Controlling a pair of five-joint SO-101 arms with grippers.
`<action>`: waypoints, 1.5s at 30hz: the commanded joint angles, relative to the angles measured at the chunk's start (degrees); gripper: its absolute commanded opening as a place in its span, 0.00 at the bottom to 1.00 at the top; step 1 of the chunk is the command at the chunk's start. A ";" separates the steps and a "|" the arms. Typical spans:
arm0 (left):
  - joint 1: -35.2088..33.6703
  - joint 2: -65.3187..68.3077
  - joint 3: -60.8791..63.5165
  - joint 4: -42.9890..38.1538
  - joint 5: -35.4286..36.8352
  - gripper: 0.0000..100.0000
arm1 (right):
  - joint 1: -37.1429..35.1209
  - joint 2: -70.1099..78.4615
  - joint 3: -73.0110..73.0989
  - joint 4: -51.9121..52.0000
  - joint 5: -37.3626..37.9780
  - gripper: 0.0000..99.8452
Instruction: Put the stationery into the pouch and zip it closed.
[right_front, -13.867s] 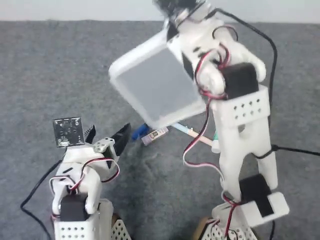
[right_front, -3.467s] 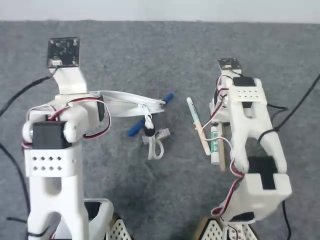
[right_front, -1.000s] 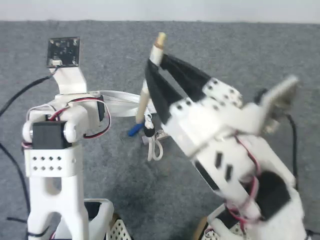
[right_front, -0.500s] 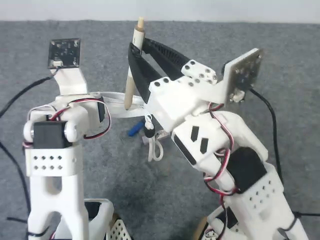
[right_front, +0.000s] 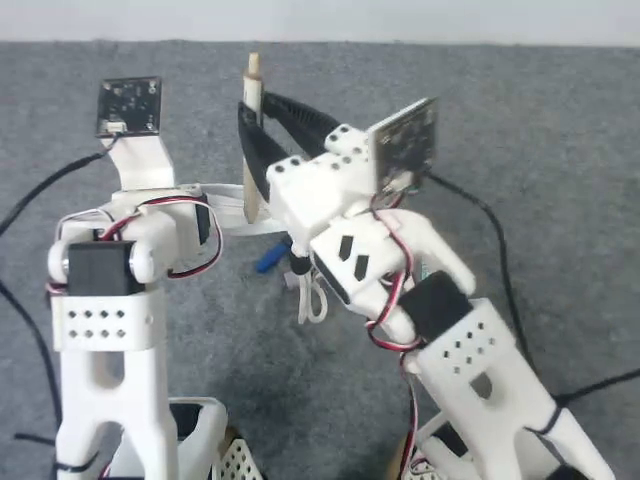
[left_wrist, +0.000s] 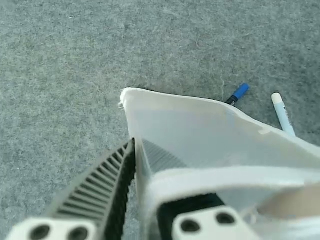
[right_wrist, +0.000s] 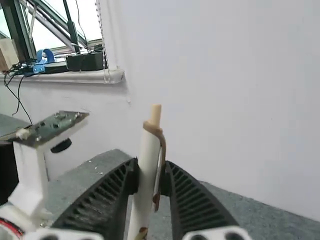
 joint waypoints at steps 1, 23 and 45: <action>-0.18 -0.09 -1.19 -1.76 0.70 0.01 | -0.40 -3.03 6.68 -9.10 5.01 0.01; -0.18 -0.09 -1.19 -1.85 0.70 0.01 | -7.16 -23.52 31.30 -12.97 7.91 0.01; -0.18 -0.09 -1.19 -1.93 0.70 0.01 | -7.52 -32.04 39.82 -7.60 7.91 0.13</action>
